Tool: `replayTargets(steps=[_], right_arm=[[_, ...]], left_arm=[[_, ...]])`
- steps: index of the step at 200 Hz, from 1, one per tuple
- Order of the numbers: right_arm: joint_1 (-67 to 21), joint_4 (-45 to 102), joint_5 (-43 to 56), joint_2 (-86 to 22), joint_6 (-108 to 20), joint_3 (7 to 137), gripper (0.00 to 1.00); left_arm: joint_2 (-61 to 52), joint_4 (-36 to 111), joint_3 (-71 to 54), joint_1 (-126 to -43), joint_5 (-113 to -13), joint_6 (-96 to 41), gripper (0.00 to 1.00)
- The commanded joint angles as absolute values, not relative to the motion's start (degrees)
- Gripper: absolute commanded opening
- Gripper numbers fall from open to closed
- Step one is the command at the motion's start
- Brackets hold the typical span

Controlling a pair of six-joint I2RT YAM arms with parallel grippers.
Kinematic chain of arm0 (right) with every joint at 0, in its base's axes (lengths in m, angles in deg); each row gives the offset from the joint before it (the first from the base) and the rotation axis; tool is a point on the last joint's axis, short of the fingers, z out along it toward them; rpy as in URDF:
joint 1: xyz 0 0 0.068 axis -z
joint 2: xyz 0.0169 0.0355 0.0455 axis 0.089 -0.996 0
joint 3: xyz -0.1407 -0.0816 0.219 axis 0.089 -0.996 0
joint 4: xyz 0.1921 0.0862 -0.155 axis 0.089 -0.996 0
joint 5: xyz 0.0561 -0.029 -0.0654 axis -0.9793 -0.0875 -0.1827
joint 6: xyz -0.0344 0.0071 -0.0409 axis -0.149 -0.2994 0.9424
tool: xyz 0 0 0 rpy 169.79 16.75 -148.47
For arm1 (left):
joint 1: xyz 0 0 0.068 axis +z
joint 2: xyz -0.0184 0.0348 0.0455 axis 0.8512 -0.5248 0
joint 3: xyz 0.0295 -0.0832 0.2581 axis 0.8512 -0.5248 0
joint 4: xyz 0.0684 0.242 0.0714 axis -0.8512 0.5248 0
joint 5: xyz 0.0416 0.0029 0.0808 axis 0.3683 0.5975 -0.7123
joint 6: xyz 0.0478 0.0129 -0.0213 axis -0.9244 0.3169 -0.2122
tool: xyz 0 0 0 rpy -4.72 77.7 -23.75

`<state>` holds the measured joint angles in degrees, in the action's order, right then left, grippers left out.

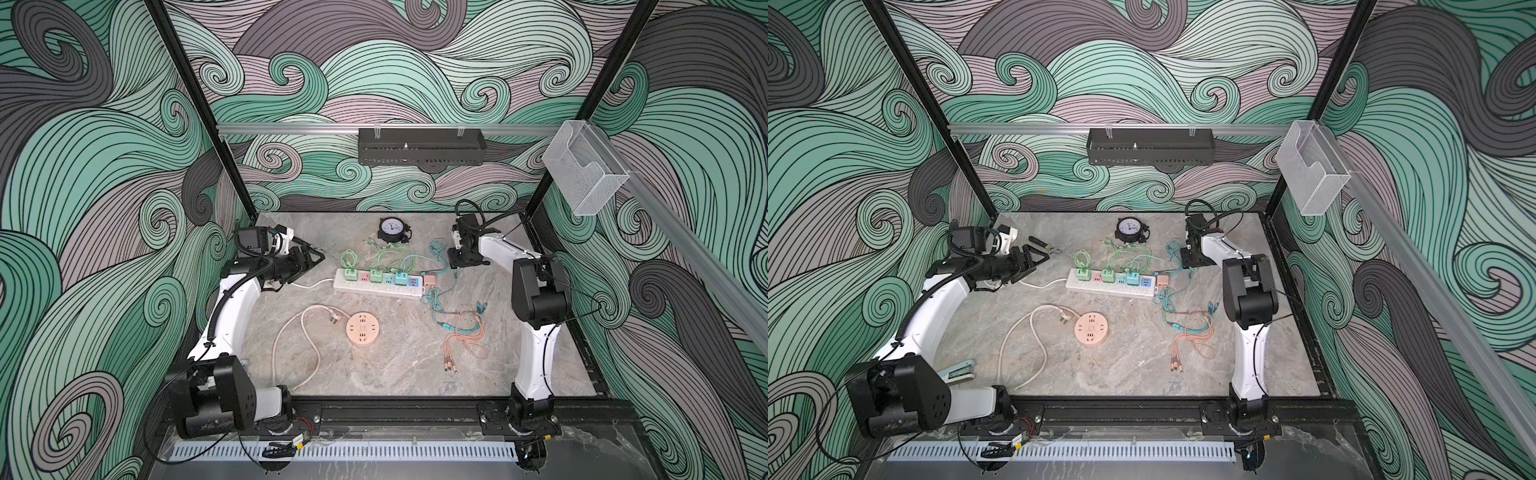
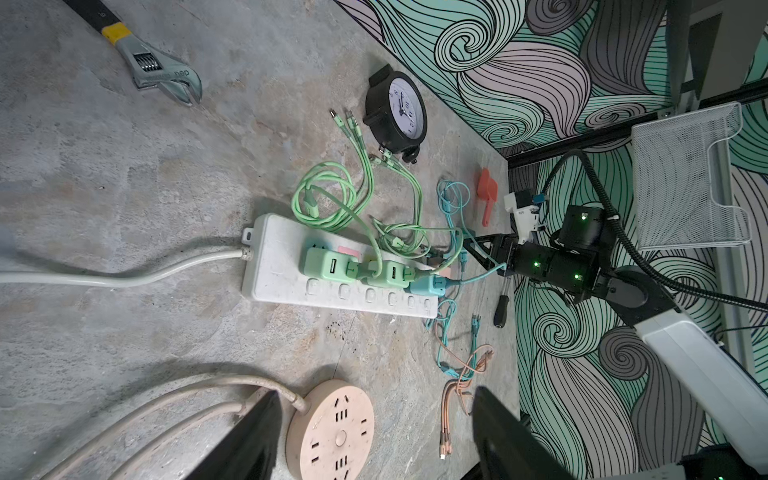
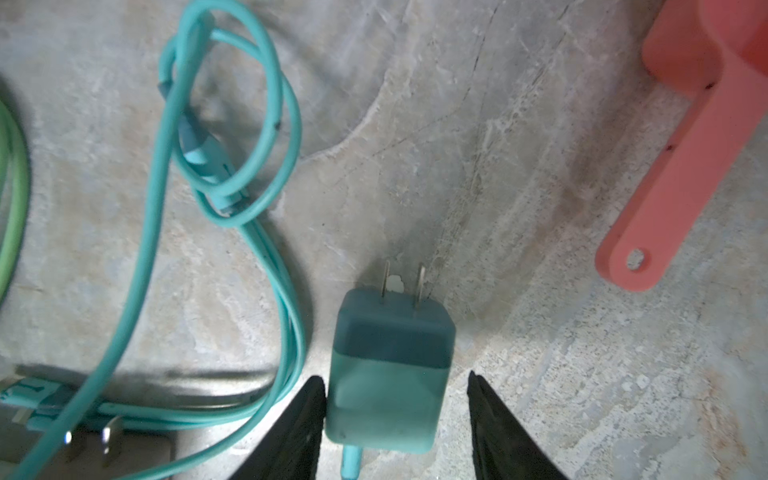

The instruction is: Insert the plug

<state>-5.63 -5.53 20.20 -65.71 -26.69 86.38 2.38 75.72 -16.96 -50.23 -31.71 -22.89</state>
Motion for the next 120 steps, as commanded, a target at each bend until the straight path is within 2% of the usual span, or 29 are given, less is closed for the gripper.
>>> replayTargets(steps=[1, 40, 91, 108, 120], right_arm=[[-5.4, -8.4, 18.3, -67.2, -27.8, 88.8, 0.57], [-5.4, -12.3, 19.7, -69.9, -28.5, 91.8, 0.53], [-5.1, -13.8, 18.4, -70.6, -30.5, 91.9, 0.54], [-5.0, -13.8, 18.4, -70.4, -30.4, 91.8, 0.52], [-4.9, -13.8, 18.5, -70.2, -30.0, 91.6, 0.46]], left_arm=[[3.4, 75.6, -16.4, -49.8, -29.8, -23.1, 0.75], [3.7, 75.6, -16.4, -49.8, -29.4, -23.1, 0.75], [4.1, 76.0, -16.6, -49.8, -29.1, -23.0, 0.75], [4.3, 76.0, -16.6, -49.8, -28.9, -23.1, 0.75], [4.4, 76.0, -16.5, -49.8, -28.7, -23.0, 0.75]])
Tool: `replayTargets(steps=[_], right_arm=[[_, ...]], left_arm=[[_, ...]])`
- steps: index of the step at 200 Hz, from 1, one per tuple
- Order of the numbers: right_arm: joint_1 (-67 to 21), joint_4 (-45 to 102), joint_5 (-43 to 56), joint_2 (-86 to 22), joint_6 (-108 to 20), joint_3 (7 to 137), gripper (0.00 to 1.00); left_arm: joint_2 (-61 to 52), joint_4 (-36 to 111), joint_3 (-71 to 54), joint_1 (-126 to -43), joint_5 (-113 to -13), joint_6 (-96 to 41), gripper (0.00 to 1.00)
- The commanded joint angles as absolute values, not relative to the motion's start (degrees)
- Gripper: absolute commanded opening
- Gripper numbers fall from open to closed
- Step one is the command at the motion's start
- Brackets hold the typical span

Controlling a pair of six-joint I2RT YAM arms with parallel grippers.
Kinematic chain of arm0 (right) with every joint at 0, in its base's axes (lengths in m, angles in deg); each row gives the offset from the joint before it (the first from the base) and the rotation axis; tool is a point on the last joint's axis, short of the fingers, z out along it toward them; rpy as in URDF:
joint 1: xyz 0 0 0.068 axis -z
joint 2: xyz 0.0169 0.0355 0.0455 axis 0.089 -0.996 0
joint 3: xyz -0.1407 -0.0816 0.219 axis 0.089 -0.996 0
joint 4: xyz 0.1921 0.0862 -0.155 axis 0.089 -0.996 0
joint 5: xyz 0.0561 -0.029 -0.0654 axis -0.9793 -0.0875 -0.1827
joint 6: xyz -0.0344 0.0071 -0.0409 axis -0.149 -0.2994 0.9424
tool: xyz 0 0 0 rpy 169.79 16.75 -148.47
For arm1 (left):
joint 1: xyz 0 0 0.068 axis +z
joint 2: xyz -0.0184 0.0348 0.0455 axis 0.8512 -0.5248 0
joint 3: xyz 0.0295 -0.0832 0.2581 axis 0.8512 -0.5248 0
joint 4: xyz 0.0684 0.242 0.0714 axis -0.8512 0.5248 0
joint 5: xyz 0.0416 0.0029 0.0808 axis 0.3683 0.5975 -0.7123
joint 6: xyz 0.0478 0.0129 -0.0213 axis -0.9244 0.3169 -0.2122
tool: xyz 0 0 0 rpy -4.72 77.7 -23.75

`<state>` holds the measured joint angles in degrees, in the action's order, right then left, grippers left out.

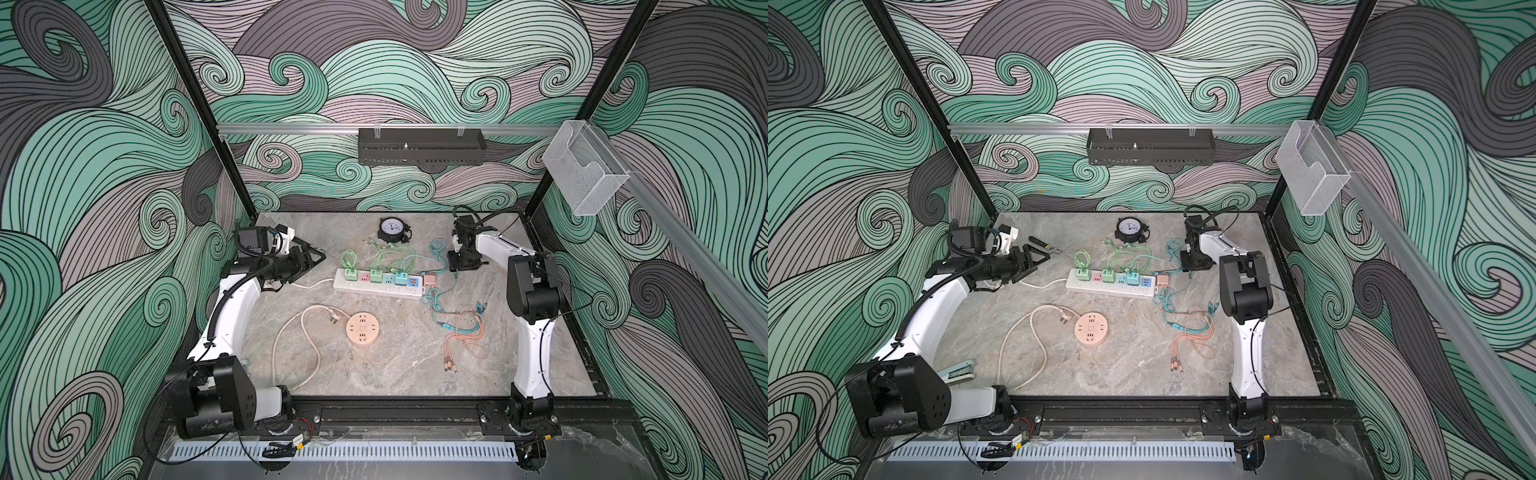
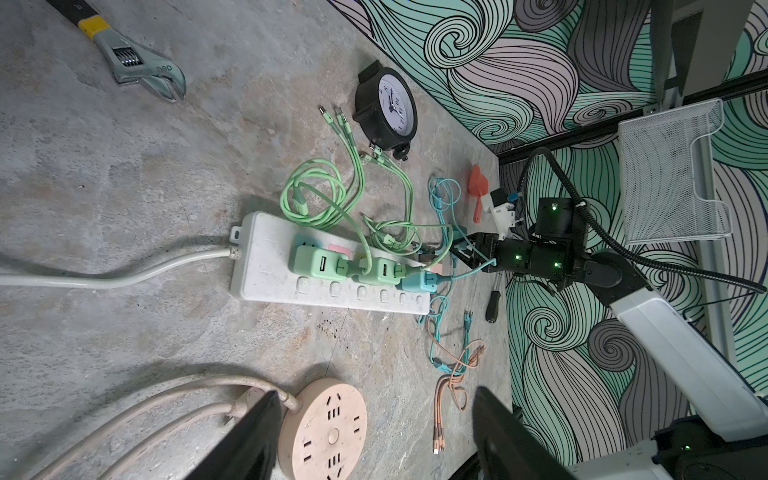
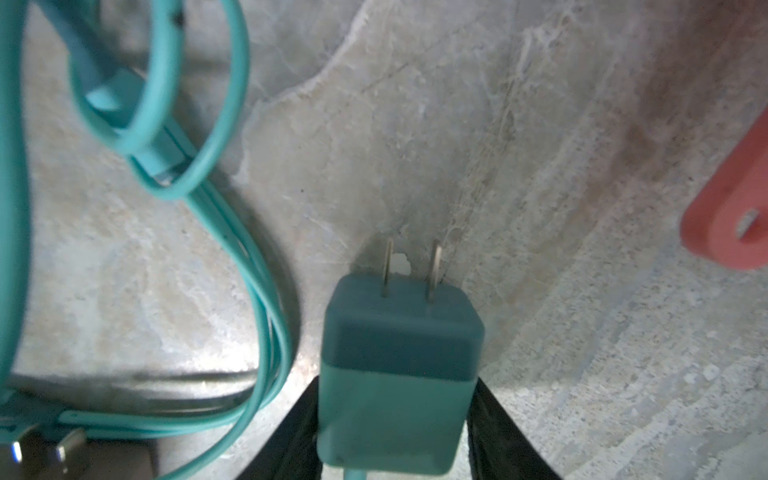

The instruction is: Insert the plug

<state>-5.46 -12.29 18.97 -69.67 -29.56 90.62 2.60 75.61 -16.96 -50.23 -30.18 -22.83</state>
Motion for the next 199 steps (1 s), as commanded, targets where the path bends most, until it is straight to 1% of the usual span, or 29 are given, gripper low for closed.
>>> replayTargets(steps=[1, 17, 53, 80, 118, 148, 174, 199], right_arm=[[-4.9, -13.8, 18.5, -70.2, -30.0, 91.6, 0.46], [-4.9, -13.4, 18.7, -69.5, -28.9, 91.1, 0.38], [-5.0, -11.0, 19.2, -65.5, -27.0, 88.1, 0.31], [-5.1, -9.0, 18.5, -59.6, -25.8, 84.7, 0.29], [-6.9, -6.6, 16.5, -48.3, -22.0, 79.3, 0.28], [-10.1, -6.4, 13.4, -40.1, -17.7, 77.6, 0.28], [-14.3, -6.8, 8.7, -34.0, -13.9, 77.0, 0.28], [-19.1, -7.0, 2.4, -29.5, -10.8, 76.2, 0.28]], left_arm=[[4.4, 76.0, -16.6, -49.8, -28.7, -23.0, 0.75], [4.5, 76.0, -16.7, -49.8, -28.3, -23.0, 0.75], [5.1, 76.6, -17.0, -49.8, -27.7, -23.3, 0.75], [5.5, 76.3, -17.1, -49.8, -25.8, -23.2, 0.75], [5.3, 75.3, -17.0, -49.9, -16.7, -23.7, 0.75], [5.8, 73.5, -17.1, -50.3, -11.0, -22.7, 0.75], [6.9, 71.0, -17.2, -51.7, -7.0, -21.1, 0.75], [7.7, 68.6, -17.3, -55.0, -6.3, -19.7, 0.75]])
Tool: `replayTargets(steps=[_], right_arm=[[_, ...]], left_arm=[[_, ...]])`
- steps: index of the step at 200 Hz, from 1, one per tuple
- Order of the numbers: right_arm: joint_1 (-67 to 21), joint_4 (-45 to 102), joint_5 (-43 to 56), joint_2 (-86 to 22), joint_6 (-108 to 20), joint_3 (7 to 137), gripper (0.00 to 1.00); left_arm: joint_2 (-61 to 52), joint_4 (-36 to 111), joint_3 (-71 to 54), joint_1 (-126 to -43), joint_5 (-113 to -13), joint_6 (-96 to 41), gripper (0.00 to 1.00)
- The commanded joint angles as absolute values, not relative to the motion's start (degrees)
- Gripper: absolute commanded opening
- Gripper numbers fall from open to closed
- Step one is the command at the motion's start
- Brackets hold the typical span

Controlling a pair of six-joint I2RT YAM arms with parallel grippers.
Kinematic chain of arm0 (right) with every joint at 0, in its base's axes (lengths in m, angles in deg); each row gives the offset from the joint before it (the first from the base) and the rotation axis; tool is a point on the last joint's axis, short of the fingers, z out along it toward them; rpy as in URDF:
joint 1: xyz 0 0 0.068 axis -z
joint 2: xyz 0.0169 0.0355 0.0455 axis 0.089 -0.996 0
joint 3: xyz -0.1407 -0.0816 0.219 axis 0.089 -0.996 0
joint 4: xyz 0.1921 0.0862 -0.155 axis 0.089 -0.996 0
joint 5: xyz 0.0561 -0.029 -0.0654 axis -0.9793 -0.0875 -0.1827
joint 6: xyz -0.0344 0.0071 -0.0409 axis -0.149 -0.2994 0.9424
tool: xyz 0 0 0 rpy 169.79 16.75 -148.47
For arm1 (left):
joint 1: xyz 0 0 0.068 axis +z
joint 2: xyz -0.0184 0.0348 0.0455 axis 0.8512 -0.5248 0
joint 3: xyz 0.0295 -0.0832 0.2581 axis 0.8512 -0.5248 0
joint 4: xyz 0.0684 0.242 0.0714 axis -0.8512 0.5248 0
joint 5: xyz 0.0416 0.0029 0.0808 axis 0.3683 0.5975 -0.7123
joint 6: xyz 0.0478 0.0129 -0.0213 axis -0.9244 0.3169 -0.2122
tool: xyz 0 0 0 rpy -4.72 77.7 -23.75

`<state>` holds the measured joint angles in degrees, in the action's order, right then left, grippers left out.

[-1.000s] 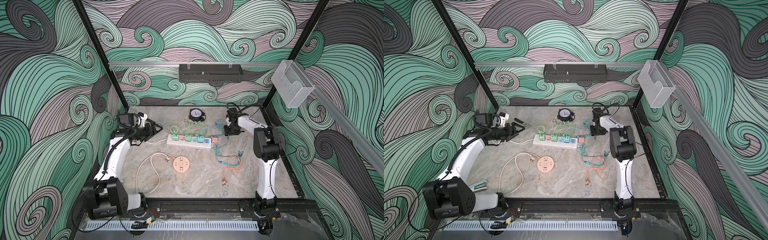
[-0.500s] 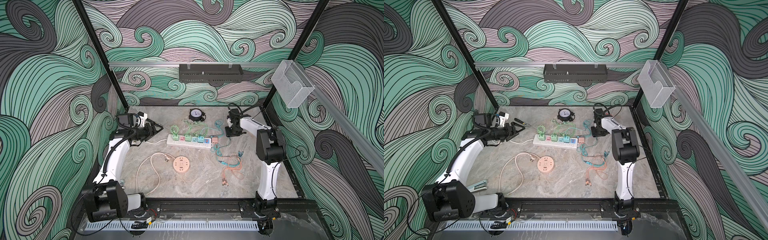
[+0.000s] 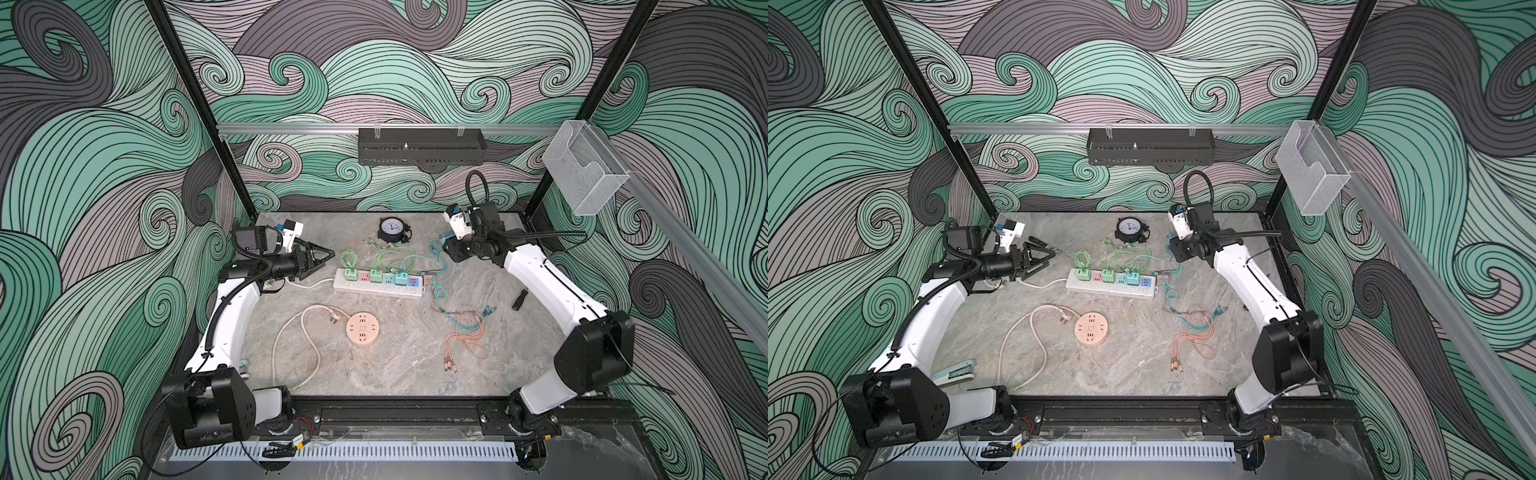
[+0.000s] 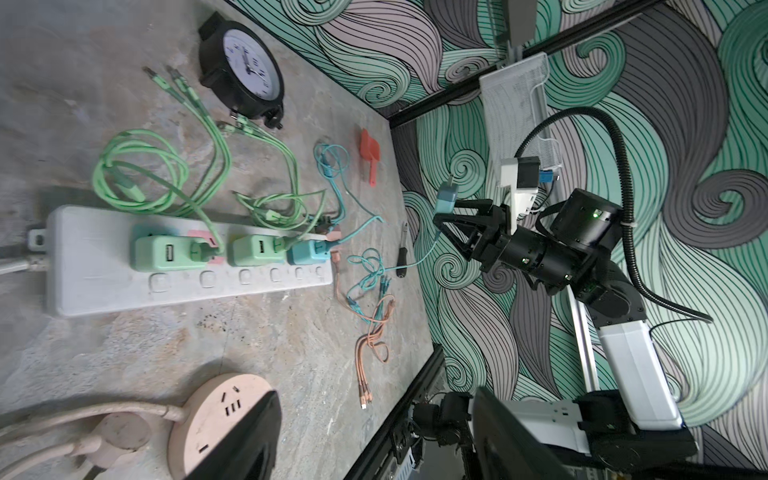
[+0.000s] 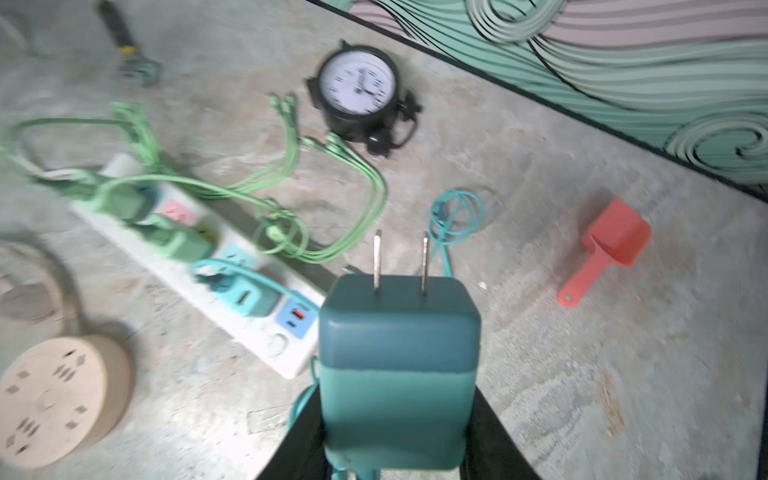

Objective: Insert the plug
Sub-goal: 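Carry the teal charger toward the left gripper while the left gripper approaches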

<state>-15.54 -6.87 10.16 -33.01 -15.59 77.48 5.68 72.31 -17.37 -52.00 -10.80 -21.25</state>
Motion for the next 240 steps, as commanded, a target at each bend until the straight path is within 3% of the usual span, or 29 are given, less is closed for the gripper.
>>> replayTargets(steps=[1, 40, 104, 204, 240], right_arm=[[-19.4, -7.0, 2.2, -29.4, -10.7, 76.2, 0.28], [-26.5, -8.0, -5.6, -25.4, -5.5, 75.2, 0.28], [-34.2, -11.6, -4.7, -25.9, -0.3, 78.4, 0.28], [-39.2, -15.2, -1.9, -30.0, 2.5, 83.8, 0.28], [-40.6, -15.9, -0.4, -31.3, 3.0, 85.1, 0.28]], left_arm=[[7.8, 68.5, -17.3, -55.1, -6.3, -19.7, 0.75], [7.3, 65.2, -16.4, -63.2, -5.7, -18.5, 0.75], [4.8, 63.7, -15.2, -71.3, -4.8, -18.8, 0.75], [3.0, 64.4, -15.6, -74.6, -2.4, -21.4, 0.73], [1.9, 65.1, -15.2, -75.5, -2.3, -21.4, 0.65]])
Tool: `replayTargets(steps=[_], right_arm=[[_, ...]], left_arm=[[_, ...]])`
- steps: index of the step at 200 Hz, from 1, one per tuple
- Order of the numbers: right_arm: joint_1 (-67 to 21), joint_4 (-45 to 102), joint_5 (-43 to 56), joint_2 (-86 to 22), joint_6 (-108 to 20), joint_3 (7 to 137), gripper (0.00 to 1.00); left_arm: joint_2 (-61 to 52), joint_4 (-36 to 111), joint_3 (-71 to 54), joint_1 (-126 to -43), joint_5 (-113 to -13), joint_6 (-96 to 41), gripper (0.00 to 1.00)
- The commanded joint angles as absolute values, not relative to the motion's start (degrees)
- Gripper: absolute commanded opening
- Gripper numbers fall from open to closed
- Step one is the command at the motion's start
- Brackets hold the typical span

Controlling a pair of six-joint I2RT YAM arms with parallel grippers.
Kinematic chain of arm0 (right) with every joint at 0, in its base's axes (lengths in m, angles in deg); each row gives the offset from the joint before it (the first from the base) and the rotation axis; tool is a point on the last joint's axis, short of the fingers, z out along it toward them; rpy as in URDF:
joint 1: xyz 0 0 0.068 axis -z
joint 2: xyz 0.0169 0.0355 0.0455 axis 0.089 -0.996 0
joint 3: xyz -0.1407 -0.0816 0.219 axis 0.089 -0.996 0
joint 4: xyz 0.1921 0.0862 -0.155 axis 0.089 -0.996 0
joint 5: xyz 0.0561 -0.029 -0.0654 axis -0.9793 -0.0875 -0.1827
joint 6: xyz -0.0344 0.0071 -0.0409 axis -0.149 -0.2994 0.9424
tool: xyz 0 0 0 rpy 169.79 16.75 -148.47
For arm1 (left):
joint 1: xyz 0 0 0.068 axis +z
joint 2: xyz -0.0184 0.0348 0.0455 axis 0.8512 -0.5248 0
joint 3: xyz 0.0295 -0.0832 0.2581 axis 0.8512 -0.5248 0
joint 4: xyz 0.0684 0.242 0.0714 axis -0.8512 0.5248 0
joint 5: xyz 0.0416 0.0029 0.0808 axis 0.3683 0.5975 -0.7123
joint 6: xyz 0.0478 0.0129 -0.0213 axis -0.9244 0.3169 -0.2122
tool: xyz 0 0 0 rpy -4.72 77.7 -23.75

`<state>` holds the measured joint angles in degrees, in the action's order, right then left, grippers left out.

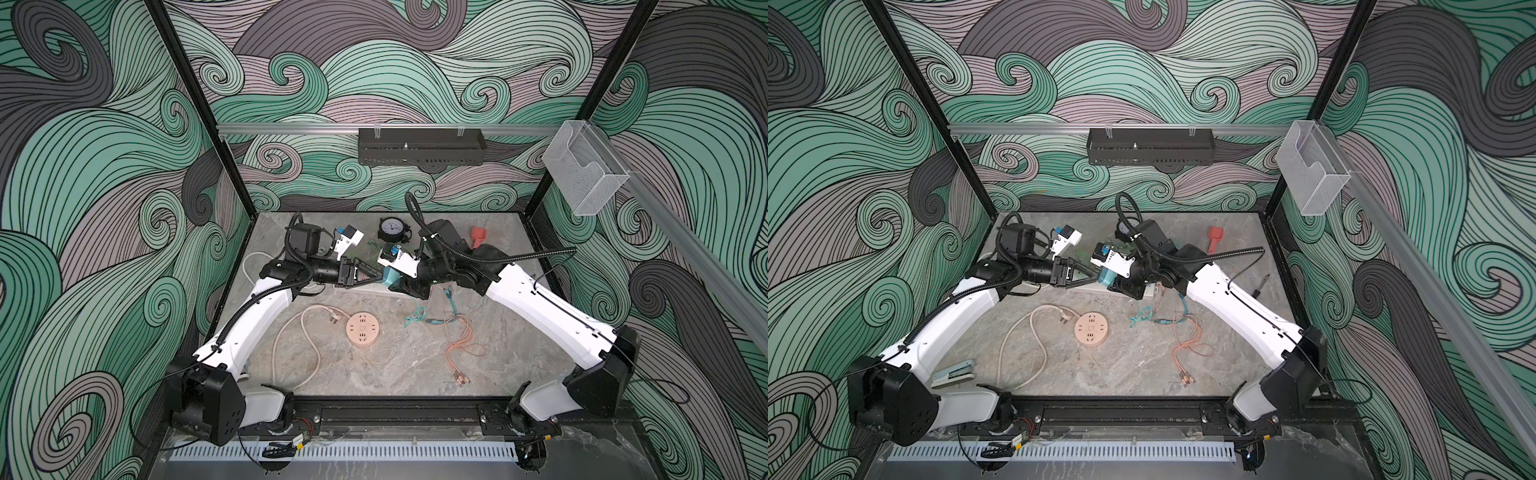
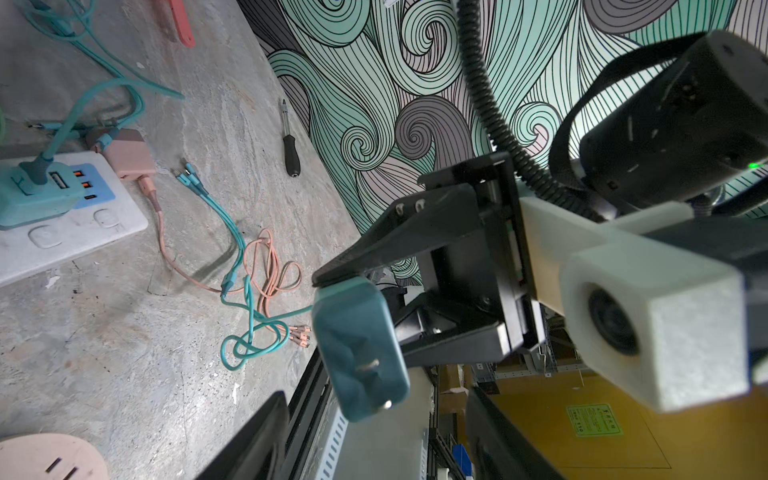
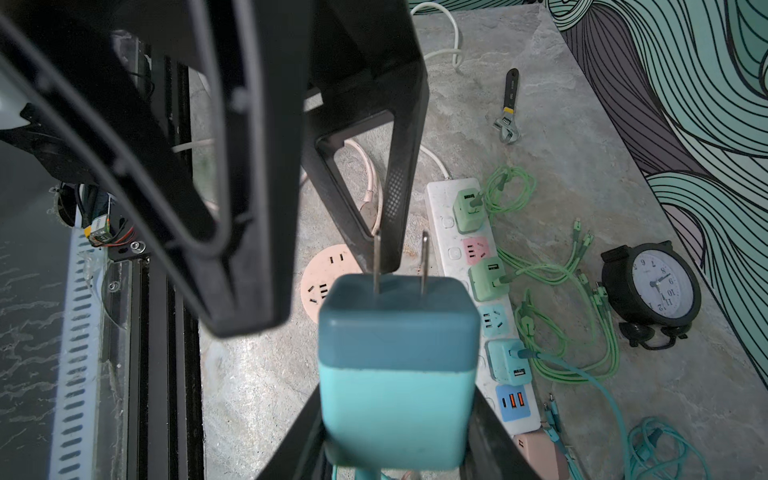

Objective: Insert the plug
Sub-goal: 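Carry the teal charger toward the left gripper while the left gripper approaches, then close the left gripper on the teal charger held by the right gripper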

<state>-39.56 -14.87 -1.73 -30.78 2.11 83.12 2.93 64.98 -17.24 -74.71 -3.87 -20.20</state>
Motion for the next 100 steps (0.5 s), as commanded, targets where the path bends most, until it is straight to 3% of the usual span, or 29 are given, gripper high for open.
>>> replayTargets(steps=[1, 56, 100], right_arm=[[-40.6, -15.8, -0.4, -31.3, 3.0, 85.2, 0.28], [-41.8, -16.0, 1.5, -31.9, 3.7, 85.3, 0.28], [-42.4, -16.1, 2.9, -31.9, 4.6, 85.2, 0.29]], left_arm=[[1.8, 65.0, -15.3, -75.6, -2.3, -21.5, 0.65], [0.8, 65.5, -15.0, -75.8, -2.2, -21.1, 0.42], [0.0, 65.9, -14.9, -75.9, -1.5, -21.2, 0.31]])
